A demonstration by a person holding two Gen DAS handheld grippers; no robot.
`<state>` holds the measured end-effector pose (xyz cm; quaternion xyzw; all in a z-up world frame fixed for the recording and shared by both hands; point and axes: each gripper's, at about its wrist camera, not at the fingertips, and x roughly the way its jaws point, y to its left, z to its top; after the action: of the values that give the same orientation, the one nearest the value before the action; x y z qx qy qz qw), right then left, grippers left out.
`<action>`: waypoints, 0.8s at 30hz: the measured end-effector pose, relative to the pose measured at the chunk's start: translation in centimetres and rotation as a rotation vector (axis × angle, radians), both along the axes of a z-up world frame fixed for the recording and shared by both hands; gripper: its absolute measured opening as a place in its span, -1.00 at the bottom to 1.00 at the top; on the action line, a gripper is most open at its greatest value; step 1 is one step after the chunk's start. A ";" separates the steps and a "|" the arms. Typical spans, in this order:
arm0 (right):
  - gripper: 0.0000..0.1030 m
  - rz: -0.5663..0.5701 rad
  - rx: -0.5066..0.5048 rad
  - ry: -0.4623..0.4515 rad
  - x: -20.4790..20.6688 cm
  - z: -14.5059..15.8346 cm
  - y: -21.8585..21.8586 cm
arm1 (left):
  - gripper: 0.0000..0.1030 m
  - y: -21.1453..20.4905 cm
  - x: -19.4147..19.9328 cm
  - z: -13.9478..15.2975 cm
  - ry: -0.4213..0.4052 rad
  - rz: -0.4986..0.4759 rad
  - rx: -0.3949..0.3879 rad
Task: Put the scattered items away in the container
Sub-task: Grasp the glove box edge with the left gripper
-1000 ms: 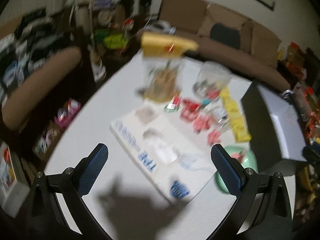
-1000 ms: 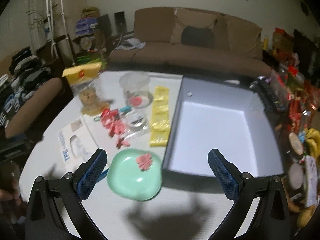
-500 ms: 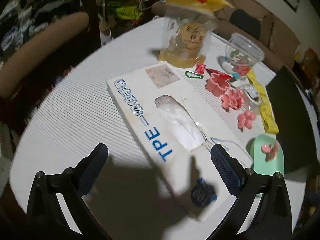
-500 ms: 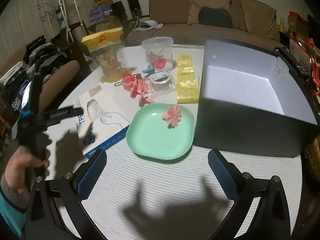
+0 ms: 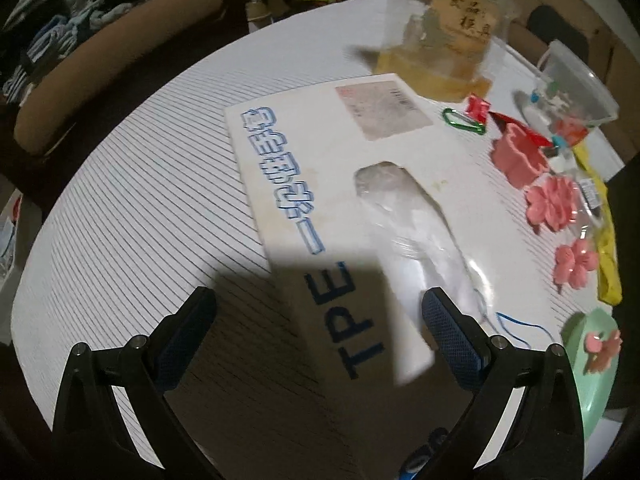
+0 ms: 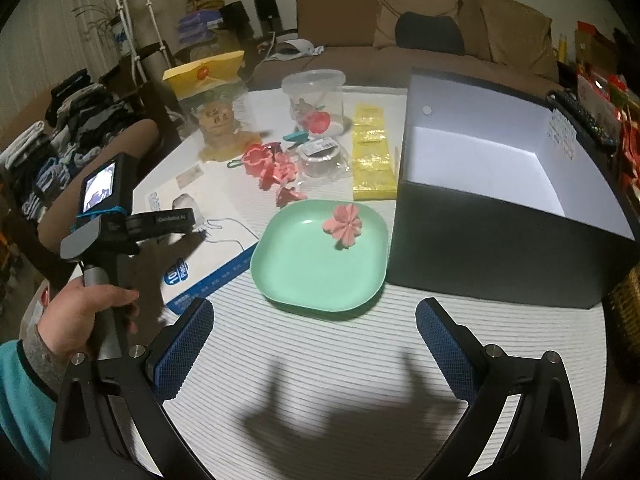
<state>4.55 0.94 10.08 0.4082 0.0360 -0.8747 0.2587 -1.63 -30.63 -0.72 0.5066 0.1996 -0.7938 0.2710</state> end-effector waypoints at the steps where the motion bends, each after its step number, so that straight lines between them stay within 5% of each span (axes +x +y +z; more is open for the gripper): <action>1: 1.00 0.001 0.002 -0.005 0.0 -0.2 0.0 | 1.00 -0.1 0.1 0.0 0.001 -0.003 -0.003; 7: 1.00 0.007 -0.012 -0.021 0.3 -0.4 0.3 | 0.89 -0.4 1.1 0.2 -0.023 -0.071 -0.063; 9: 1.00 0.010 -0.017 -0.023 0.4 -0.5 0.3 | 0.72 -0.7 1.7 0.4 -0.044 -0.102 -0.094; 11: 1.00 0.024 -0.033 -0.030 0.6 -0.5 0.3 | 0.26 -1.3 2.6 0.5 -0.037 -0.143 -0.054; 15: 1.00 0.049 -0.055 -0.046 0.9 -0.7 -0.3 | 0.25 -2.8 4.3 0.5 -0.019 -0.160 0.003; 17: 1.00 0.064 -0.058 -0.056 1.1 -0.9 -0.9 | 0.42 -3.6 5.1 0.3 -0.002 -0.146 0.028; 21: 1.00 0.091 -0.053 -0.061 1.7 -1.1 -2.0 | 0.42 -3.7 4.5 0.6 -0.009 -0.163 0.002; 24: 1.00 0.105 -0.043 -0.058 2.1 -1.0 -2.5 | -0.05 -3.7 4.1 1.1 0.009 -0.169 0.025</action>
<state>6.68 -1.52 9.11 0.4253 0.0311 -0.8483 0.3139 2.42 -34.32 0.40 0.5213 0.1674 -0.8136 0.1959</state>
